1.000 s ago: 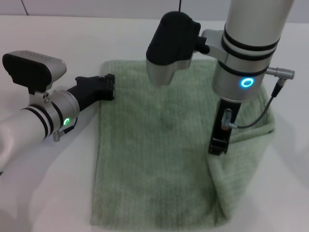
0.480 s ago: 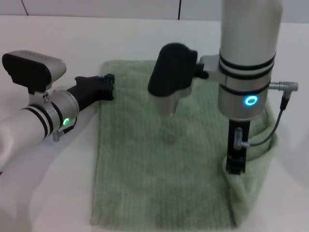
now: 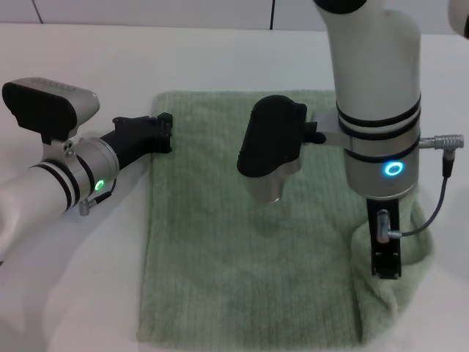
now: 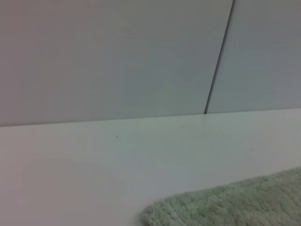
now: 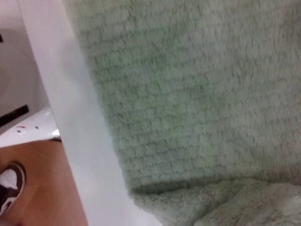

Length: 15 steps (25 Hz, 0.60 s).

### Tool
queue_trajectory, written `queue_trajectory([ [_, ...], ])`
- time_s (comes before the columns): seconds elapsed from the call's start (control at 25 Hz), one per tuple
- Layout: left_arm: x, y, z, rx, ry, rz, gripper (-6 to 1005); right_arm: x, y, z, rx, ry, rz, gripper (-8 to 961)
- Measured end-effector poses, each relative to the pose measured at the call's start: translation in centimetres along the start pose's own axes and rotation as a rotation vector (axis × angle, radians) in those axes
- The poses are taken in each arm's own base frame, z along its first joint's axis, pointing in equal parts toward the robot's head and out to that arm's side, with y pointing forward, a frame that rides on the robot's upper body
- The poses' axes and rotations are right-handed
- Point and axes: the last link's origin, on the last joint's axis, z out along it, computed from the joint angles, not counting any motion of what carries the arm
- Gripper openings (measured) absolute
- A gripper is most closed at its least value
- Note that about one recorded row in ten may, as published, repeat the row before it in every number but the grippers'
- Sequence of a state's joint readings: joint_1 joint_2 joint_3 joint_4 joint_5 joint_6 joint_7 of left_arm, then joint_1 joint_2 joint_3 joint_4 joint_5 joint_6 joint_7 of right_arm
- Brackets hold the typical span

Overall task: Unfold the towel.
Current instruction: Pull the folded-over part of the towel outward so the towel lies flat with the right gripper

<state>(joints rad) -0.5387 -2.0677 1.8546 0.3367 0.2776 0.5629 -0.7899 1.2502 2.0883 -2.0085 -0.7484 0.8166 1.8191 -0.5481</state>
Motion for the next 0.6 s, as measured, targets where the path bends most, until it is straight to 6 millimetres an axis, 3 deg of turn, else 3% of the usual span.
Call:
queue_trajectory([
  [0.6,0.0,0.0,0.0,0.0,0.001,0.002,-1,1.3,1.0,1.5,-0.082,0.122,0.008,63],
])
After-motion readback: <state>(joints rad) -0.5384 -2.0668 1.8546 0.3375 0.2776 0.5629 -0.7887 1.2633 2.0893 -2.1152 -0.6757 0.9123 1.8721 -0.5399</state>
